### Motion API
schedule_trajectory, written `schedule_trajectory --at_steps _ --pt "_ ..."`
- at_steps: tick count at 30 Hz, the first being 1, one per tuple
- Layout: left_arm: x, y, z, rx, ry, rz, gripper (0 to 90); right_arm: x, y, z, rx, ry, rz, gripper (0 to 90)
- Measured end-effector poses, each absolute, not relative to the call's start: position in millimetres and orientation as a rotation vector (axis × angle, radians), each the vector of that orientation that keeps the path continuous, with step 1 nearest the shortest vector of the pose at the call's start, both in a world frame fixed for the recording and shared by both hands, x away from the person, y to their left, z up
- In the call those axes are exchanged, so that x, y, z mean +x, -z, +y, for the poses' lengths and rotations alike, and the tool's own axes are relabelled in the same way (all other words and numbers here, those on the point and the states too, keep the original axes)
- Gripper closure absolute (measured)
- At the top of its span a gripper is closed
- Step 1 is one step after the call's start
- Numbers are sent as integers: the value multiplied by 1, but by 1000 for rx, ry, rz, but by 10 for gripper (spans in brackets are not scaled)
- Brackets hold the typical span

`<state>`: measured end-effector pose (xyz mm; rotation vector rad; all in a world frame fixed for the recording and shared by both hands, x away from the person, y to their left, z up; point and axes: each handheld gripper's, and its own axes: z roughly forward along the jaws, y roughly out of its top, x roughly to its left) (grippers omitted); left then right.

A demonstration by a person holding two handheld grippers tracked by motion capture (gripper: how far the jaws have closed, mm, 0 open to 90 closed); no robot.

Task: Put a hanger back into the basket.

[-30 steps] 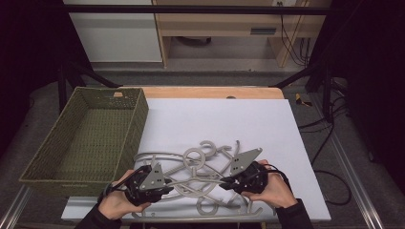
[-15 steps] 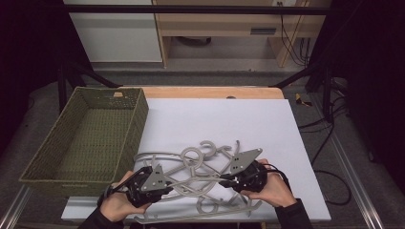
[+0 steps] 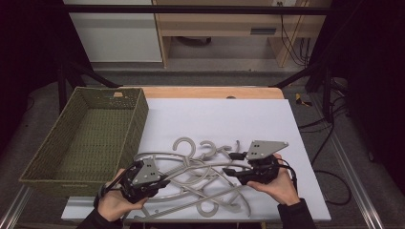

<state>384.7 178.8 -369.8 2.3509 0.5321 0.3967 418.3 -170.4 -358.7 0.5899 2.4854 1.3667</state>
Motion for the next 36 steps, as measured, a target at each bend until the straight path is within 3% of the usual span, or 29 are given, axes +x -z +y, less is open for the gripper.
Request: schedule_trajectory --at_steps 8,14,21,36 --pt "387 358 191 2256 -460 617 826 419 353 -198 759 -1474 2305 354" --pt "389 342 201 2208 -517 650 826 412 352 -218 869 -1473 2166 188" --pt "393 315 214 2143 -589 681 826 404 358 -240 979 -1463 2061 93" --pt "428 266 256 2078 -664 760 826 402 370 -248 1061 -1428 1995 44"
